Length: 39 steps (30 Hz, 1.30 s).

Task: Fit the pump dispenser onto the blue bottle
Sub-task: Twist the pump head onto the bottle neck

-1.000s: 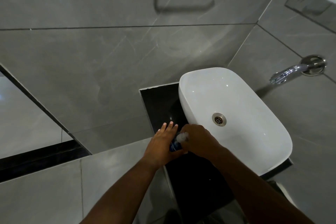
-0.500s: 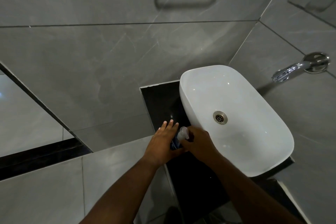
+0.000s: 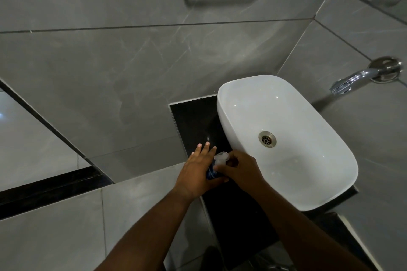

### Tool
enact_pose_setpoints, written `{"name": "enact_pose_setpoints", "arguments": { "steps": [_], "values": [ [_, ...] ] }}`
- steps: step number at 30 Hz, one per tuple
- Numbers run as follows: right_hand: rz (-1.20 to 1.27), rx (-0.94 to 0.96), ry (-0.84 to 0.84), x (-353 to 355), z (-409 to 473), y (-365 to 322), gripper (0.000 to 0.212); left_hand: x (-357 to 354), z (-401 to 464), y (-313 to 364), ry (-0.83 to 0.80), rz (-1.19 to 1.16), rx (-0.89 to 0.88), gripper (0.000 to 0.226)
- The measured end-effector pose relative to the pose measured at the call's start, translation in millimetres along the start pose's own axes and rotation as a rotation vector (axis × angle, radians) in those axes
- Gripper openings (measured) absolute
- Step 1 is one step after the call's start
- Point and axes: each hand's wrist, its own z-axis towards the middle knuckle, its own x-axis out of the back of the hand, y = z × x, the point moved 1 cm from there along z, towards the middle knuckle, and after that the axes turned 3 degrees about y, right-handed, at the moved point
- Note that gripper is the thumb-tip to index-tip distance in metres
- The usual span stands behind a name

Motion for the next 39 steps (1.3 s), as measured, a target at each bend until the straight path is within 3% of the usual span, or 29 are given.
{"name": "enact_pose_setpoints", "arguments": {
  "steps": [4,9,15,20,25,31,34,36,39],
  "values": [
    [-0.002,0.051,-0.044,2.4,-1.2,-1.7,0.039,-1.3,0.6,-0.5,-0.001,0.013,-0.001,0.098],
    [-0.034,0.01,0.013,3.7,-0.3,-1.9,0.021,1.3,0.5,2.3,-0.004,0.0,-0.012,0.098],
    [0.071,0.022,-0.092,-0.2,-4.9,-3.0,0.036,5.3,0.6,4.8,-0.012,-0.003,-0.035,0.096],
    [0.002,-0.037,0.036,0.8,-5.7,-2.3,0.028,3.2,0.0,2.3,-0.02,0.02,-0.035,0.098],
    [0.093,0.033,-0.055,-5.6,-10.2,-0.3,0.033,1.3,0.5,-2.6,-0.029,0.015,-0.035,0.096],
    [0.104,-0.04,0.029,-6.5,-10.5,3.6,0.027,-1.7,0.9,-5.9,-0.024,0.021,-0.048,0.095],
    [0.184,0.016,-0.023,-8.4,-11.6,1.4,0.04,-2.9,1.6,-7.6,-0.022,0.043,-0.053,0.096],
    [0.164,0.059,-0.023,-10.1,-11.6,2.0,0.031,-2.7,1.6,-7.3,-0.021,0.044,-0.056,0.096],
    [0.18,-0.021,0.056,-9.6,-11.5,5.0,0.02,-2.0,1.1,-6.9,-0.026,0.035,-0.058,0.097]
  ]
}}
